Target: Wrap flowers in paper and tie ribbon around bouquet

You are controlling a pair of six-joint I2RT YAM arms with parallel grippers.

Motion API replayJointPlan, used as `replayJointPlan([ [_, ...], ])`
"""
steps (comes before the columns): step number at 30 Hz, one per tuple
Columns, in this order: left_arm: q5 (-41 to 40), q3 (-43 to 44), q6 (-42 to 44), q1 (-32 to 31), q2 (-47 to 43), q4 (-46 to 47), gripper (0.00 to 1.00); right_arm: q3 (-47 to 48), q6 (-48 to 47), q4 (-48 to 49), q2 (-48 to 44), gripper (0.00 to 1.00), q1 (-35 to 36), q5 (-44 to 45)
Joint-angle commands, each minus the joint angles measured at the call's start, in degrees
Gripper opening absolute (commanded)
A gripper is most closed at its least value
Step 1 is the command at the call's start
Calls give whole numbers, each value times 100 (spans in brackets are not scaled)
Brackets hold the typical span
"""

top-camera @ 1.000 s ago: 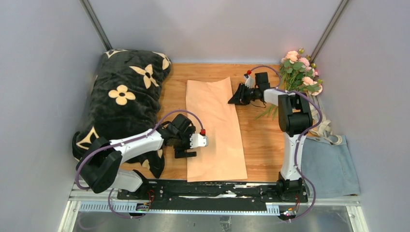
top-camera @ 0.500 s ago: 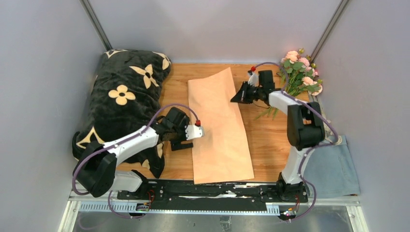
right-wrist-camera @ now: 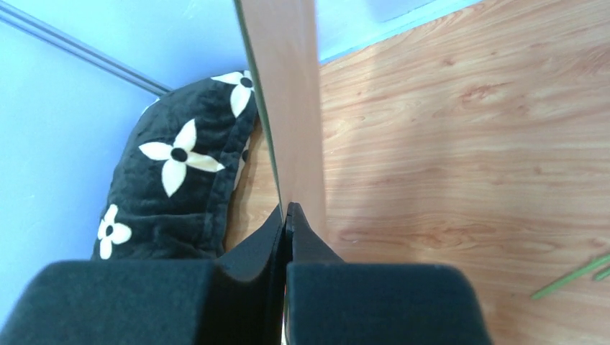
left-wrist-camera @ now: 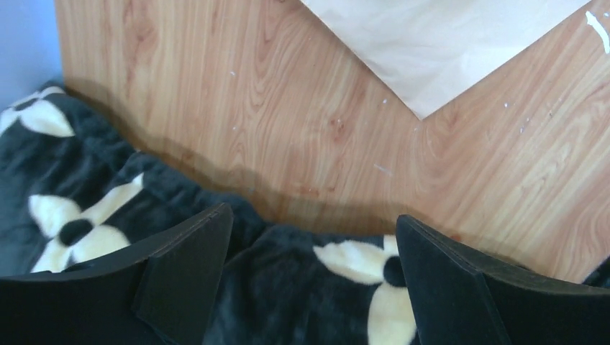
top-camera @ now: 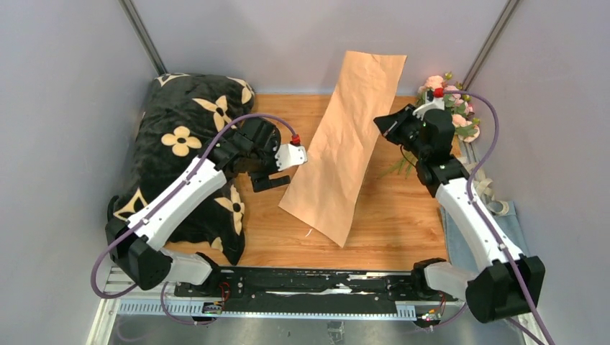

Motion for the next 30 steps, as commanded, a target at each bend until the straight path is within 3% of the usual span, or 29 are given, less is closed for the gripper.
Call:
replayJointPlan([
  [1,-840,783,-273,-643,-347,-969,93,-282,530,246,-587,0,781,1757],
  [4,-816,1661,-1056,-1361,-58,-765,92,-191,354,289,-772,0,1460,2835],
  [7,-665,2942,-2246,-1808,660,-415,90,-236,405,551,-860,0,1831,3257],
  [9,-472,3308,-2815,-1905,1013,-76,90,-270,418,681,-901,0,1937,3389],
  [15,-354,2832,-2917,-1997,1120,1088,93,-126,44,651,-1012,0,1993,3512],
  [18,-549,2618,-2679,-1995,1077,1482,86,-128,-151,729,-1103,0,1993,3510],
  [24,177,2324,-2341,-1997,1011,1505,81,-85,-189,801,-1090,0,1992,3507],
  [30,298,1654,-1969,-1997,618,1537,81,28,-214,862,-1017,0,1992,3409],
])
